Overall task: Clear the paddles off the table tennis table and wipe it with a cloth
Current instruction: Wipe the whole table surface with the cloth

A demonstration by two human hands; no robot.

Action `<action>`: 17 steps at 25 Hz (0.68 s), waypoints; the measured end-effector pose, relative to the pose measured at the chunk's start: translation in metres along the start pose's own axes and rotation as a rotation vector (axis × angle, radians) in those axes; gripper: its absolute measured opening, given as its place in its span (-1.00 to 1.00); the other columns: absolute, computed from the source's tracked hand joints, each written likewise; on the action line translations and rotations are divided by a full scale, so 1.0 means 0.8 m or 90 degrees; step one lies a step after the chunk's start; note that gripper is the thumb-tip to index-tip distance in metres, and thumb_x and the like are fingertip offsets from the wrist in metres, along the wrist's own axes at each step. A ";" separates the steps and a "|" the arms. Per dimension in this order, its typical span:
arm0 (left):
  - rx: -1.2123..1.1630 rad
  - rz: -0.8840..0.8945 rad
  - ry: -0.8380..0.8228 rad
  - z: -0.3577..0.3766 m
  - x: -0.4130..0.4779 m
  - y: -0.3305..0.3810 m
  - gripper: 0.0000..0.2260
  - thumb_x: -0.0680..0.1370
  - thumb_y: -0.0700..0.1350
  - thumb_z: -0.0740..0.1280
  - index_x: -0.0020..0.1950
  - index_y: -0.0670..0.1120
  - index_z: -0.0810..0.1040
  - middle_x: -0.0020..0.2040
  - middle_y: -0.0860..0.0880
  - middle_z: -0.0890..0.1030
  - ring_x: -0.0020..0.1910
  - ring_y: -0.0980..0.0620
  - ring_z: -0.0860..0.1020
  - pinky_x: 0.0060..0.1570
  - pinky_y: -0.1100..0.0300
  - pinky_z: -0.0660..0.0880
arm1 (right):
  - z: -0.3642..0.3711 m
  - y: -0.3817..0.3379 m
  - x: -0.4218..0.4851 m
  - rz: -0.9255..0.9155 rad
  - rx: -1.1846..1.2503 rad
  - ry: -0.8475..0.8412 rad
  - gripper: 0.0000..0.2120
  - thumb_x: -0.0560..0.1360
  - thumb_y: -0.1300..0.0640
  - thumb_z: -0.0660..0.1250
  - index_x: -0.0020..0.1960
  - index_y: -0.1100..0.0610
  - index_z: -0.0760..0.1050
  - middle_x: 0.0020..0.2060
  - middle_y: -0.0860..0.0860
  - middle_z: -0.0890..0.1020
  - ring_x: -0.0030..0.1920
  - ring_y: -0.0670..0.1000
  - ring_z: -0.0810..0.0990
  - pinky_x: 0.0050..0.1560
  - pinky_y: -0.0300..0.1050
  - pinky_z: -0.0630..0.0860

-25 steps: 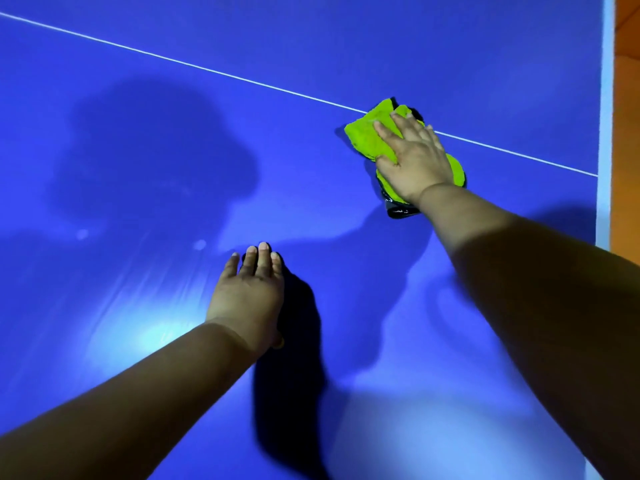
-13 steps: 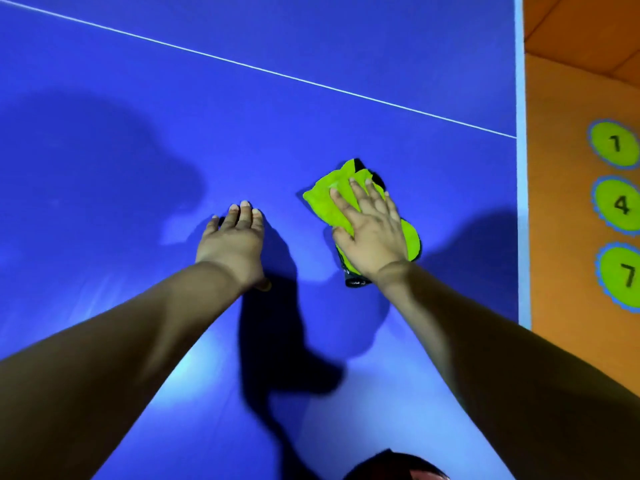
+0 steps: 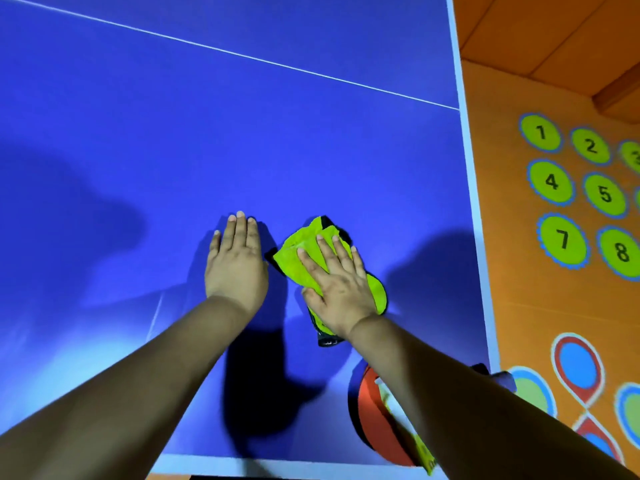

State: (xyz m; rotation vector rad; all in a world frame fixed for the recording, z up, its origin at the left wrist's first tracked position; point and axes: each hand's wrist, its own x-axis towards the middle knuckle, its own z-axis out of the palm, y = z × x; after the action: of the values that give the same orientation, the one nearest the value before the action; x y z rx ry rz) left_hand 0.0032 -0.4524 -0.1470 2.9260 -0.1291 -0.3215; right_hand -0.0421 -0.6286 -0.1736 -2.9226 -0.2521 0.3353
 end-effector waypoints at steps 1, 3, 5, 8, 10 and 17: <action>-0.005 0.005 0.001 0.000 -0.011 0.000 -0.43 0.61 -0.10 0.11 0.53 -0.18 -0.09 0.54 -0.12 -0.09 0.52 -0.02 -0.14 0.45 0.07 -0.17 | 0.000 -0.009 -0.014 -0.001 0.007 -0.011 -0.32 0.41 -0.21 -0.13 0.54 -0.20 -0.03 0.56 -0.06 -0.08 0.55 0.05 -0.19 0.49 0.04 -0.33; -0.015 0.010 -0.009 -0.001 -0.024 0.003 -0.46 0.62 -0.12 0.07 0.53 -0.18 -0.09 0.54 -0.12 -0.09 0.52 -0.02 -0.14 0.45 0.08 -0.17 | 0.002 -0.021 -0.037 -0.007 0.027 -0.037 -0.31 0.40 -0.22 -0.15 0.54 -0.19 -0.06 0.56 -0.07 -0.13 0.54 0.04 -0.24 0.46 0.01 -0.38; -0.038 0.017 -0.020 -0.004 -0.028 0.010 -0.47 0.62 -0.09 0.05 0.53 -0.19 -0.09 0.54 -0.12 -0.09 0.52 -0.01 -0.14 0.45 0.08 -0.17 | 0.003 -0.025 -0.053 -0.015 0.039 -0.055 -0.29 0.39 -0.23 -0.16 0.54 -0.19 -0.09 0.54 -0.10 -0.18 0.53 0.00 -0.28 0.45 -0.01 -0.40; -0.076 0.023 -0.035 -0.010 -0.021 0.022 -0.46 0.63 -0.04 0.08 0.53 -0.17 -0.05 0.55 -0.10 -0.05 0.52 0.01 -0.13 0.45 0.10 -0.18 | -0.007 -0.001 -0.045 -0.054 0.030 -0.082 -0.30 0.38 -0.21 -0.17 0.53 -0.24 -0.12 0.50 -0.20 -0.24 0.48 -0.12 -0.36 0.47 -0.06 -0.37; -0.104 0.025 -0.044 -0.014 -0.006 0.029 -0.45 0.62 0.00 0.11 0.52 -0.17 0.01 0.54 -0.09 0.00 0.52 0.02 -0.09 0.44 0.12 -0.17 | -0.018 0.026 -0.020 -0.095 0.011 -0.084 -0.32 0.38 -0.21 -0.14 0.52 -0.27 -0.08 0.53 -0.21 -0.17 0.51 -0.12 -0.31 0.47 -0.08 -0.36; -0.091 0.009 -0.070 -0.018 0.091 0.087 -0.23 0.51 0.18 0.25 0.53 -0.16 -0.05 0.55 -0.11 -0.04 0.52 0.01 -0.11 0.45 0.08 -0.18 | -0.064 0.137 0.136 -0.085 0.011 -0.023 -0.29 0.34 -0.23 -0.09 0.51 -0.27 0.02 0.54 -0.19 -0.01 0.54 -0.08 -0.15 0.50 -0.08 -0.25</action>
State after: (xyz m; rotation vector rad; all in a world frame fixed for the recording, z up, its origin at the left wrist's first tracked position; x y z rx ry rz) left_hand 0.0729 -0.5260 -0.1342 2.7652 -0.1379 -0.4697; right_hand 0.0903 -0.7223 -0.1697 -2.8663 -0.4444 0.3669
